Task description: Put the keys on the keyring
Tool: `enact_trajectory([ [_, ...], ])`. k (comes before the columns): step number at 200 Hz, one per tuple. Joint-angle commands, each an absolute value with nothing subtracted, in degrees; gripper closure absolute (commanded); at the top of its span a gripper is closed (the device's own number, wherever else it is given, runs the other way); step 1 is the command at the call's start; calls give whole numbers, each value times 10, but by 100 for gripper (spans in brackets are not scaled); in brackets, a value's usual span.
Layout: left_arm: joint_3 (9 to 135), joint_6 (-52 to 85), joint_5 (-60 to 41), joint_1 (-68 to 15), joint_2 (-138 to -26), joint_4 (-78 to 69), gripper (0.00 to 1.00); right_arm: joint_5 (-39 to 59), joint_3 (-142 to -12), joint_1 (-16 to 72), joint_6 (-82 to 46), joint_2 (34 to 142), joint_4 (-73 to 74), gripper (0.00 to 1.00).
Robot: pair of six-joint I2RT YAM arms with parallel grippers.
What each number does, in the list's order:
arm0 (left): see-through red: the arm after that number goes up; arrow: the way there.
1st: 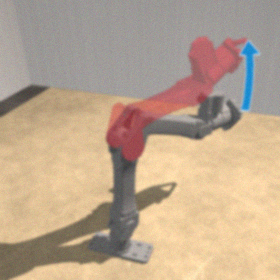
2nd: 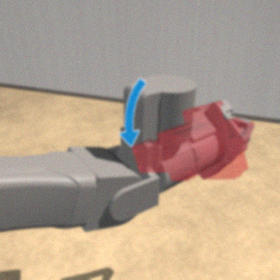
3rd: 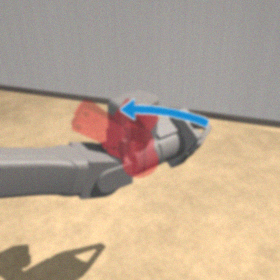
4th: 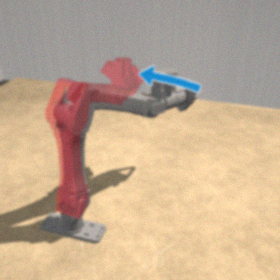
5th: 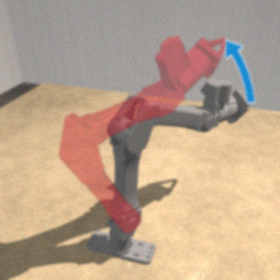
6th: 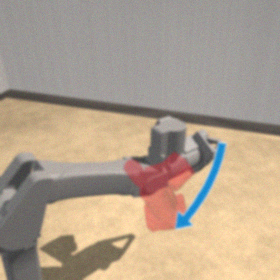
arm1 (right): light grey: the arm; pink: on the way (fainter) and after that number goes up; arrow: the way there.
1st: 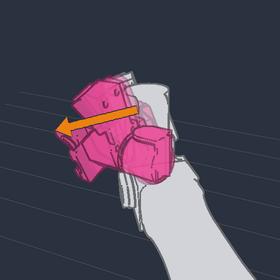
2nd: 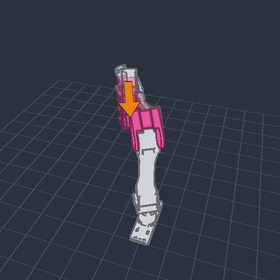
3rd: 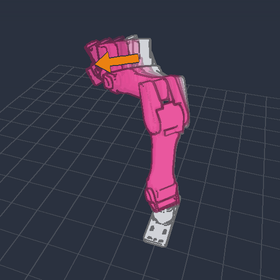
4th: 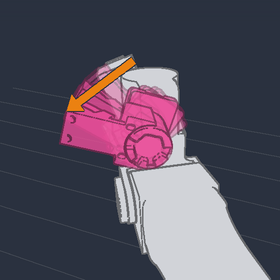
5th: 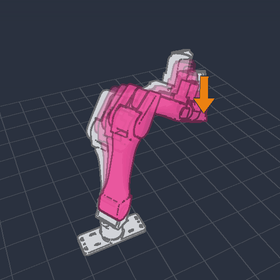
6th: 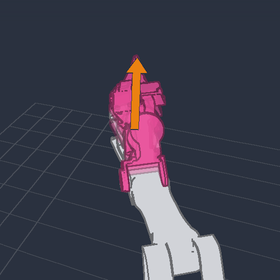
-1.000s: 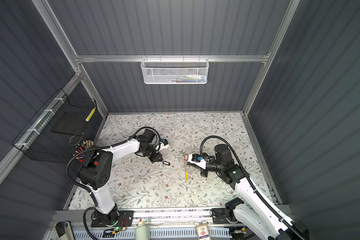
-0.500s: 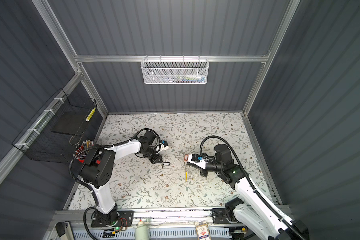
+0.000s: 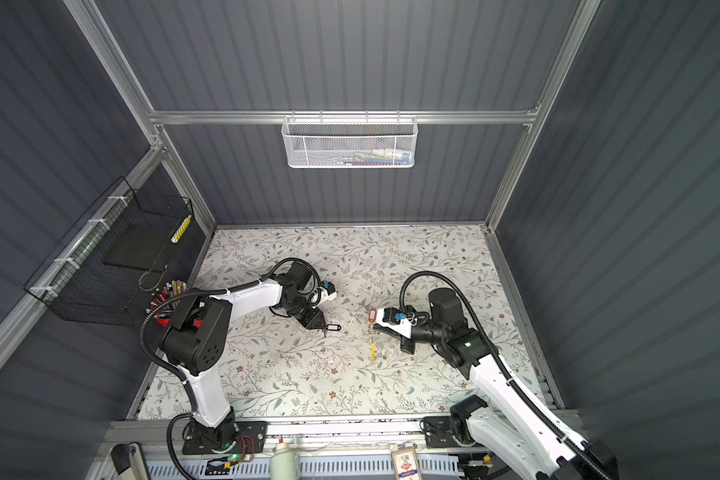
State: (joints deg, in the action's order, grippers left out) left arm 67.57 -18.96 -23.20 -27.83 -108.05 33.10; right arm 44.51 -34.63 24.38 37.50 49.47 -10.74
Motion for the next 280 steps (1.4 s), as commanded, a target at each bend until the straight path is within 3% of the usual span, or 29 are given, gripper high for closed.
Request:
enact_trajectory([
  [1,665,-181,-242,-283,-1090,333,75,445,-348,246,371,495,-100,93],
  [182,678,-187,-258,-284,-1079,341,100,444,-354,247,373,508,-97,94],
  [280,736,-205,-230,-319,-948,344,100,411,-391,252,389,524,-95,97],
])
